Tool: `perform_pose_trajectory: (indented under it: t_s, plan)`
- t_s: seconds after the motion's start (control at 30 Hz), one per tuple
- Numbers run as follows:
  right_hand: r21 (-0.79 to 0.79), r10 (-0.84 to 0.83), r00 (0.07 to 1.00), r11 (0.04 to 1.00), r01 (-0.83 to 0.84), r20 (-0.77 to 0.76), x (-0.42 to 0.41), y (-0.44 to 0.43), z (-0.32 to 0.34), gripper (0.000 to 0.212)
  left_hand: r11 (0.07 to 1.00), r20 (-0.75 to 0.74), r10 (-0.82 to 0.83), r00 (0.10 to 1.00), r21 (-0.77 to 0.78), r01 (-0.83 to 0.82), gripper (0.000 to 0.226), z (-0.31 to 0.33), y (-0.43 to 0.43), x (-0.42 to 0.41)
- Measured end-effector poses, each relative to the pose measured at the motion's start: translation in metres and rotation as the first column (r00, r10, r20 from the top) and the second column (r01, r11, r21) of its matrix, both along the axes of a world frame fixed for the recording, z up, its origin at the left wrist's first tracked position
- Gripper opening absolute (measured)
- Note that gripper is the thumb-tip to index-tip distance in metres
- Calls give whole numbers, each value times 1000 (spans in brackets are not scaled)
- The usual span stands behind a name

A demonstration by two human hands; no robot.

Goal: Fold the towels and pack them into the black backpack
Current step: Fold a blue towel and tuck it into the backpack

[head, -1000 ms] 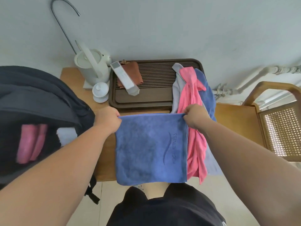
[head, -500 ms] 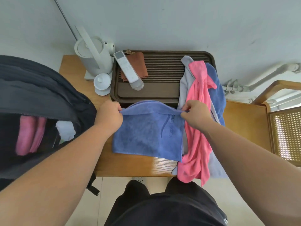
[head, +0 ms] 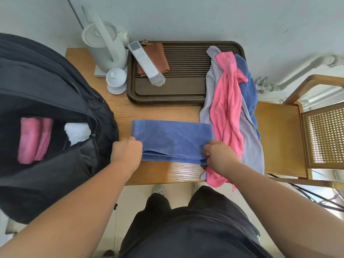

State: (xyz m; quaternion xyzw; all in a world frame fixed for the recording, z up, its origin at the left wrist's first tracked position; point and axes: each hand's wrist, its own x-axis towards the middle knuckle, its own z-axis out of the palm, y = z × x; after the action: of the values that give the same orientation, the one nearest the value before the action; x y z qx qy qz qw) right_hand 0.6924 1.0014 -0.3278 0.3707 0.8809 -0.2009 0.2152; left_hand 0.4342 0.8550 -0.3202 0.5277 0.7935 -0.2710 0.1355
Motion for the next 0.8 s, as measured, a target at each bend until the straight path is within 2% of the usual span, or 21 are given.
perform_pose_trajectory:
  t_s: [0.07, 0.2, 0.3, 0.37, 0.4, 0.47, 0.53, 0.6, 0.67, 0.73, 0.8]
  plan:
    - [31, 37, 997, 999, -39, 69, -2, -5, 1, 14, 998, -21, -67, 998, -22, 67, 26, -4, -1, 2]
    - [99, 176, 968, 976, -195, 178, -8, -11, 6, 24, 989, 55, -107, 993, -101, 112, 30, -10, -1, 8]
    - [81, 213, 940, 967, -242, 266, -11, -10, 6, 24, 985, 107, -67, 992, -150, 83, 29, -9, -3, 10]
    - [53, 209, 936, 971, -233, 284, -13, -8, 5, 29, 989, 163, -15, 987, -140, 38, 15, -9, -3, 8]
    - [51, 187, 946, 977, -207, 267, -15, -6, 5, 36, 994, 208, 30, 978, -106, -8, 7, -8, -2, 5]
    - [102, 132, 978, 984, -149, 161, -24, -5, 1, 45, 993, 287, 116, 951, -17, -116, 16, -9, 2, 0]
    - [189, 81, 996, 979, -75, -26, -38, -6, -6, 46, 973, 285, 95, 954, 177, -150, 17, -14, 4, -1]
    - [222, 31, 989, 975, 1, -144, -55, -9, -17, 47, 953, 235, 61, 970, 275, -126, 48, -24, 9, 2]
    - [177, -15, 995, 984, 32, -97, -71, -13, -33, 58, 960, 268, 122, 956, 211, -182, 73, -35, 14, 8]
    - [134, -61, 998, 989, 63, -17, -80, -18, -53, 70, 959, 293, 200, 935, 139, -249, 81, -50, 16, 13]
    - [144, -83, 997, 986, 83, -4, -79, -21, -68, 80, 956, 296, 236, 926, 100, -275, 87, -65, 14, 17]
